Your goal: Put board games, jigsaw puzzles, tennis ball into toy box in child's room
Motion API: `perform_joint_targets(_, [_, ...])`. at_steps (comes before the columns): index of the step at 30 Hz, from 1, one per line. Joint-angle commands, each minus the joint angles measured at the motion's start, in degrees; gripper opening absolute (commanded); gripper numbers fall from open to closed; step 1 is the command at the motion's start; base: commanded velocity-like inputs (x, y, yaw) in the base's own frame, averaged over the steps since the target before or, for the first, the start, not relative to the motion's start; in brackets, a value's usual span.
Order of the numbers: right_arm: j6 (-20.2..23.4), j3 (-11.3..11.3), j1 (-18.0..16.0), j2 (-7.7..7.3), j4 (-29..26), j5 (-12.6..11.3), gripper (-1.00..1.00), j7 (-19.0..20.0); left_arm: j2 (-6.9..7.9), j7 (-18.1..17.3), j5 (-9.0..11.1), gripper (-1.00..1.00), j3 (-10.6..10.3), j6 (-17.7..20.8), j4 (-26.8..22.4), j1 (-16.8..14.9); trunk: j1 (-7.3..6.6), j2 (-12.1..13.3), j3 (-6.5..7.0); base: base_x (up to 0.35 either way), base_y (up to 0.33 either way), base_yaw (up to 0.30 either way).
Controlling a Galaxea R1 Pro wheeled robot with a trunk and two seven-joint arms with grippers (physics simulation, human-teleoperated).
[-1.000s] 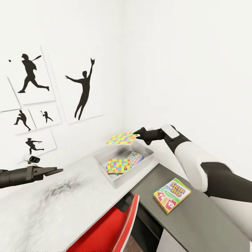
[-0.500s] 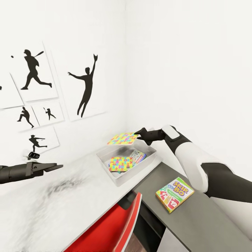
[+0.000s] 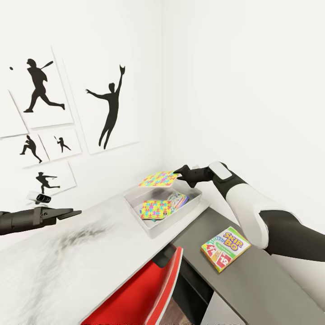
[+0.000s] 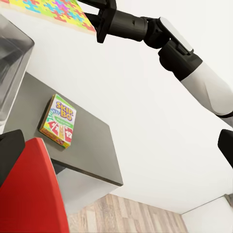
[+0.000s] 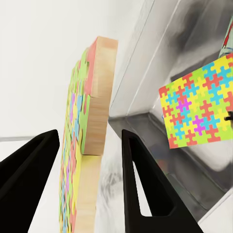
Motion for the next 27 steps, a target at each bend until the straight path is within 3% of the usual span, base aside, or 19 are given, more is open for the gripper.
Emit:
perform_joint_targets(1, [0.12,-0.08,-0.05,0.01,-0.08,-0.59,-1.0,-0.62,0.02,-0.21,0.0,1.0,-0.03,0.61,-0.01,-0.06,0.03,-0.14,-0.23,0.0,0.0,0.0])
perform_joint_targets(18, [-0.83,-0.08,0.51,0.01,-0.08,-0.54,-1.0,-0.62,0.08,-0.21,0.2,1.0,-0.02,0.61,-0.01,-0.32,0.03,-0.14,-1.82,0.0,0.0,0.0])
perform_joint_targets(27, [-1.58,-0.08,0.64,0.04,-0.08,-0.59,-1.0,-0.6,0.06,-0.21,0.41,1.0,-0.06,0.61,0.12,-3.66,0.03,-0.14,-2.67,0.0,0.0,0.0])
